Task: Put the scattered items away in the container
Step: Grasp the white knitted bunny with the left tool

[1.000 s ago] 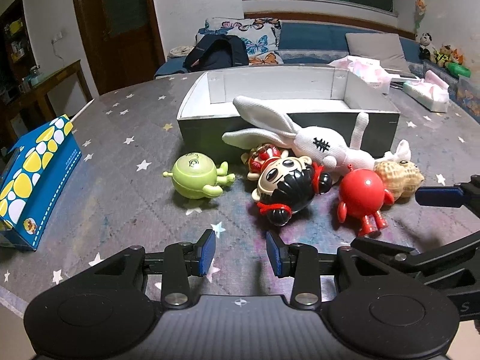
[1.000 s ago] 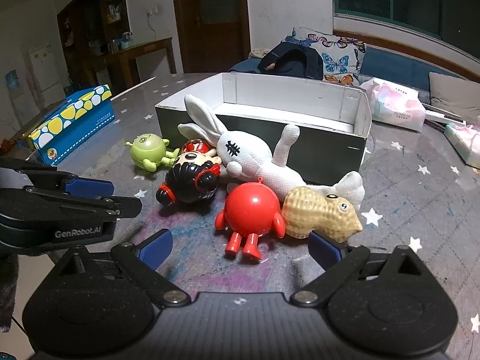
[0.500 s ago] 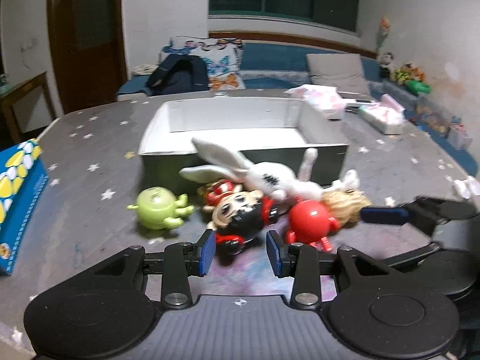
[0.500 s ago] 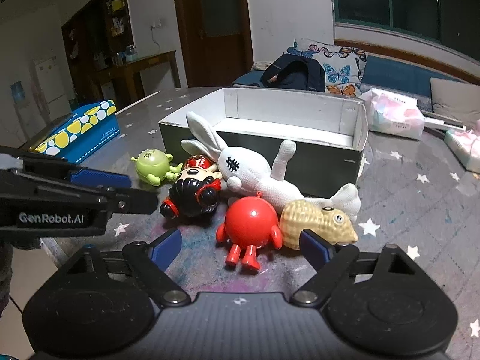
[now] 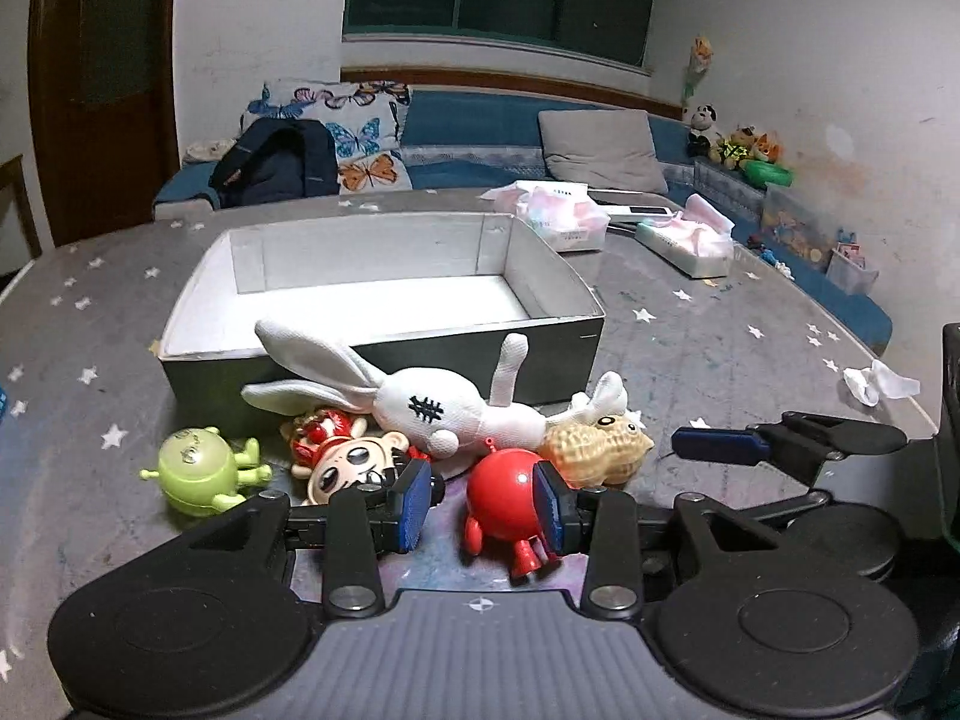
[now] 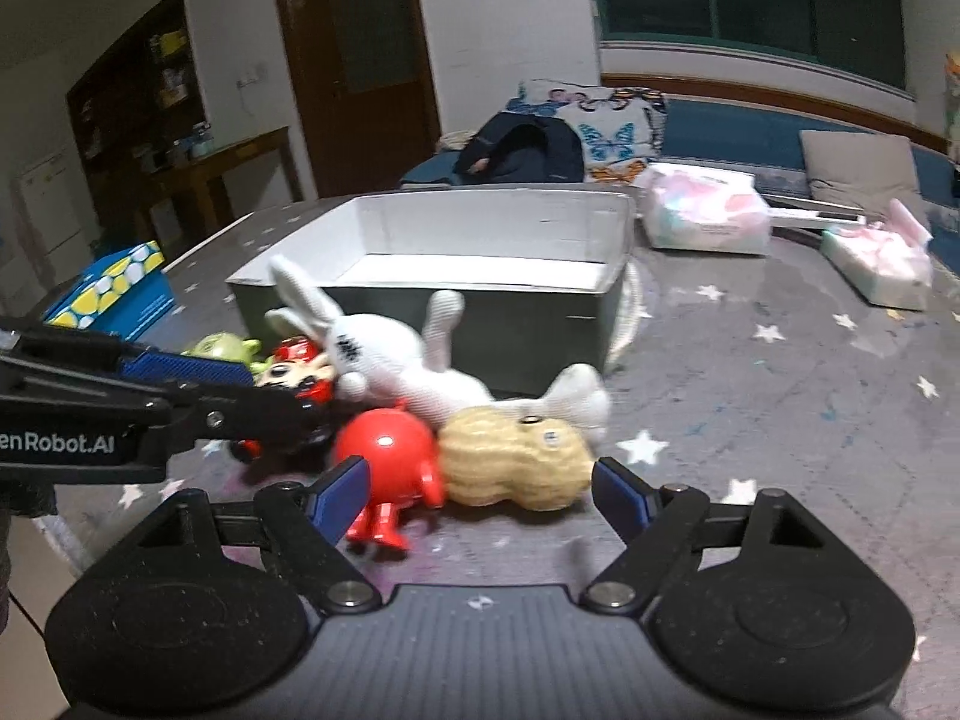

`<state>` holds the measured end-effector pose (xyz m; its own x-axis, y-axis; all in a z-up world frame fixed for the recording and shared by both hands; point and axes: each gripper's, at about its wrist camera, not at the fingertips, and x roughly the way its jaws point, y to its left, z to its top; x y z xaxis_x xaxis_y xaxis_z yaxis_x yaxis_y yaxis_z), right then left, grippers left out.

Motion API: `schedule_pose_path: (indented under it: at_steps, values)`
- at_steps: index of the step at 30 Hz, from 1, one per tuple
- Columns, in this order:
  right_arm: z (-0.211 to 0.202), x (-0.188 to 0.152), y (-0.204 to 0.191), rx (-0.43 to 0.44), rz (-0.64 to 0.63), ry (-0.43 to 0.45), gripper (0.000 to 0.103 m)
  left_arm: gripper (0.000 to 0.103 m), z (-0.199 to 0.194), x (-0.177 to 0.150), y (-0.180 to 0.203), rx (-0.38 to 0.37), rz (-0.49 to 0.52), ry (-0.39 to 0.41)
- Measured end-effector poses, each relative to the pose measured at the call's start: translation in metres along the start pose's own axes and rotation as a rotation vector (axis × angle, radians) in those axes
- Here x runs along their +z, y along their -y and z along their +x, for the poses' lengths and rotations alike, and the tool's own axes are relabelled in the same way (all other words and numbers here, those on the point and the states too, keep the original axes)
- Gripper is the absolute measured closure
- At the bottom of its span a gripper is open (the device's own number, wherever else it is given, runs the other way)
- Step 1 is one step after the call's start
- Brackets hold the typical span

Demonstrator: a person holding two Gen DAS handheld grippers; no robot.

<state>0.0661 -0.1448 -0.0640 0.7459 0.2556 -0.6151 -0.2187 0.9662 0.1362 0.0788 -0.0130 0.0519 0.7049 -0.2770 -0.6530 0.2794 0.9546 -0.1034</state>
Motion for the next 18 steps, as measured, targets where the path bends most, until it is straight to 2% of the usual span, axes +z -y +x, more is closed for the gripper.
schedule_pose_path:
  at_steps: [6, 10, 14, 18]
  values:
    - [0.003, 0.013, 0.011, -0.007, 0.021, 0.026, 0.02, 0.063, 0.006, 0.008, -0.01, 0.02, -0.032, 0.0]
    - [0.01, 0.024, 0.01, 0.032, 0.022, 0.039, 0.027, 0.063, 0.008, 0.017, -0.026, 0.061, -0.089, 0.022]
    - [0.022, 0.032, 0.006, 0.066, 0.026, 0.035, 0.041, 0.063, 0.017, 0.024, -0.046, 0.098, -0.153, 0.019]
    - [0.033, 0.039, 0.004, 0.094, 0.033, 0.029, 0.046, 0.063, 0.021, 0.032, -0.068, 0.093, -0.246, 0.033]
